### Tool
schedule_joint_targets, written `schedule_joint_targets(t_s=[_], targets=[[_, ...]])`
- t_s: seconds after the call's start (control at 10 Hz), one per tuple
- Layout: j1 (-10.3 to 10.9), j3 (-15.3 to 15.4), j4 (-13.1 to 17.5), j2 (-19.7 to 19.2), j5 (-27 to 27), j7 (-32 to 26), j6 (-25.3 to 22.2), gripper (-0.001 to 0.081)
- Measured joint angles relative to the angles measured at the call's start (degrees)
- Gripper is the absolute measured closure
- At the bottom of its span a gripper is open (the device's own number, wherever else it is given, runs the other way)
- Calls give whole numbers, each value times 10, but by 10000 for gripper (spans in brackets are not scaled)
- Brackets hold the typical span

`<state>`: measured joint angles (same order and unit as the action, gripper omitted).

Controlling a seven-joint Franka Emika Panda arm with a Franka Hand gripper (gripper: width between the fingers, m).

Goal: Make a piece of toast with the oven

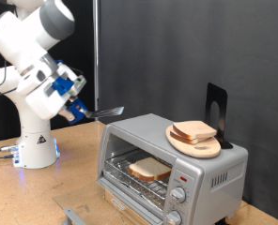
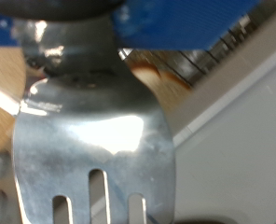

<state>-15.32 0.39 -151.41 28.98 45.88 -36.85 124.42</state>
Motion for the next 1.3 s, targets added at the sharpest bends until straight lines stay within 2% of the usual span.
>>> schedule_joint_targets(t_s=[0.5,0.9,1.1,1.3], targets=[[36,101,4,10,9,92,47,421],[69,178,4,10,30,140,89,421],[73,219,3,6,28,173,104,421],[71,245,-5,-8,21,191,117,421]])
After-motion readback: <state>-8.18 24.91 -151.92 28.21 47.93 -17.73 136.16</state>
